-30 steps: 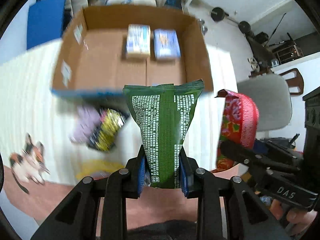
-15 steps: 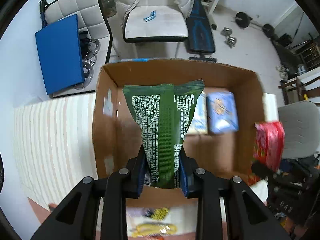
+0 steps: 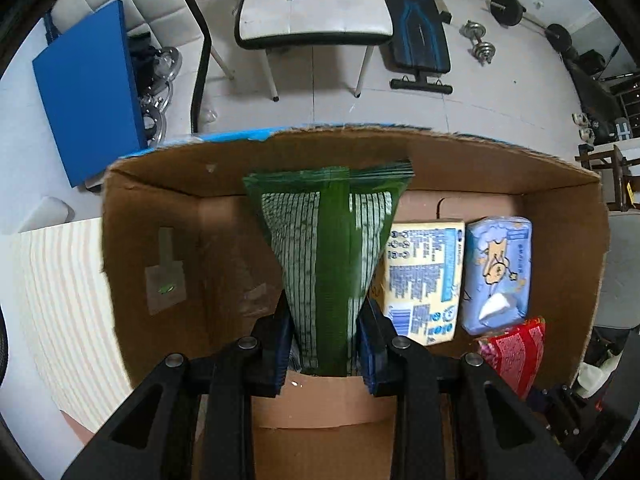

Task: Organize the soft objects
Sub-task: 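Lower both bags into the cardboard box and open both grippers, then move both grippers back toward the remaining items on the table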

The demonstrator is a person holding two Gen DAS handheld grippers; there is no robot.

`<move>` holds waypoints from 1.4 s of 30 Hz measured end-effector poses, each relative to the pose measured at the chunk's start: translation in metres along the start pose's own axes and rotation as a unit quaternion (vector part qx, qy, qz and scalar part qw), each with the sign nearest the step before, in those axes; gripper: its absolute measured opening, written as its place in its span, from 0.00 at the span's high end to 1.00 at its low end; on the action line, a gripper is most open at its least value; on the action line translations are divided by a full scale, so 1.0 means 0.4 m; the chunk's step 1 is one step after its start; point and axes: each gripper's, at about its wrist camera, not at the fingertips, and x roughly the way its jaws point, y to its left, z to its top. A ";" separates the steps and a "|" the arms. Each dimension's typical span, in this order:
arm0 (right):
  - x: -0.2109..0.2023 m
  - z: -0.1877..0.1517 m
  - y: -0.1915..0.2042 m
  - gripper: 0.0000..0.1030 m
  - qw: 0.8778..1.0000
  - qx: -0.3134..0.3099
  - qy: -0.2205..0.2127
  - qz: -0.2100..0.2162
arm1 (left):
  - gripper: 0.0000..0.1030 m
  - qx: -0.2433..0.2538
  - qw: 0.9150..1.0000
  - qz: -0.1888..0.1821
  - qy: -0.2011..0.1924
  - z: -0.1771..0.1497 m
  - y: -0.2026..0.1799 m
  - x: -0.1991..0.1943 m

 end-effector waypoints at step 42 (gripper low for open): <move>-0.272 -0.205 0.063 0.00 0.991 0.004 -0.133 0.026 | 0.01 -0.035 0.990 0.003 -0.136 -0.445 0.046 -0.317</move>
